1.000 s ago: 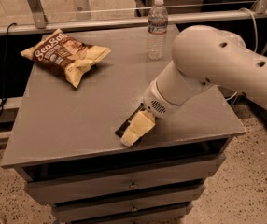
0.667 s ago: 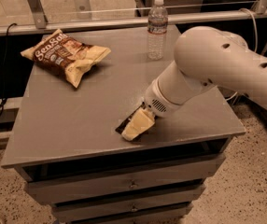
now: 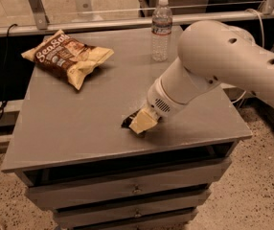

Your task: Move rxbar chocolate near water bottle

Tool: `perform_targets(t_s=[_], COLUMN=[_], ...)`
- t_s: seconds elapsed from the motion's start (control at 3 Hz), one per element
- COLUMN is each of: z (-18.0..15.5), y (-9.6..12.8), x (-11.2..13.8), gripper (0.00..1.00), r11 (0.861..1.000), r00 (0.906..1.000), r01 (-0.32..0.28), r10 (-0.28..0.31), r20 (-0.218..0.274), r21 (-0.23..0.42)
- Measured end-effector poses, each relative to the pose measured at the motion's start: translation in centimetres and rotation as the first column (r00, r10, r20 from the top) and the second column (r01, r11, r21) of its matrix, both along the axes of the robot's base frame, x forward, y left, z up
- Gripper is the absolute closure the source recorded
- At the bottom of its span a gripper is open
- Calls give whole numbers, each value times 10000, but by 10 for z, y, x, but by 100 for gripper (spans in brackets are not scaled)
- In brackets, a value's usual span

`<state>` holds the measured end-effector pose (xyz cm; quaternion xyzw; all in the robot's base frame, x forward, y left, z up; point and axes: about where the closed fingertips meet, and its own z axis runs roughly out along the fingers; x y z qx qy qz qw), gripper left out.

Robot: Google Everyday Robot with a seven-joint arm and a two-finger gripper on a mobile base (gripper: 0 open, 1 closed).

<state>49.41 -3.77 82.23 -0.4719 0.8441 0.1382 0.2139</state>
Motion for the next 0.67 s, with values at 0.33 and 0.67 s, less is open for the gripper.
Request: perform_targets(t_s=[0.33, 0.67], z=[5, 37], y=[0, -30], x=[0, 22], gripper=[100, 100], r11=[10000, 9993], r00=[10000, 9940], r01=[2, 355], r10=[-2, -338], r20=[5, 1044], r21=[-1, -151])
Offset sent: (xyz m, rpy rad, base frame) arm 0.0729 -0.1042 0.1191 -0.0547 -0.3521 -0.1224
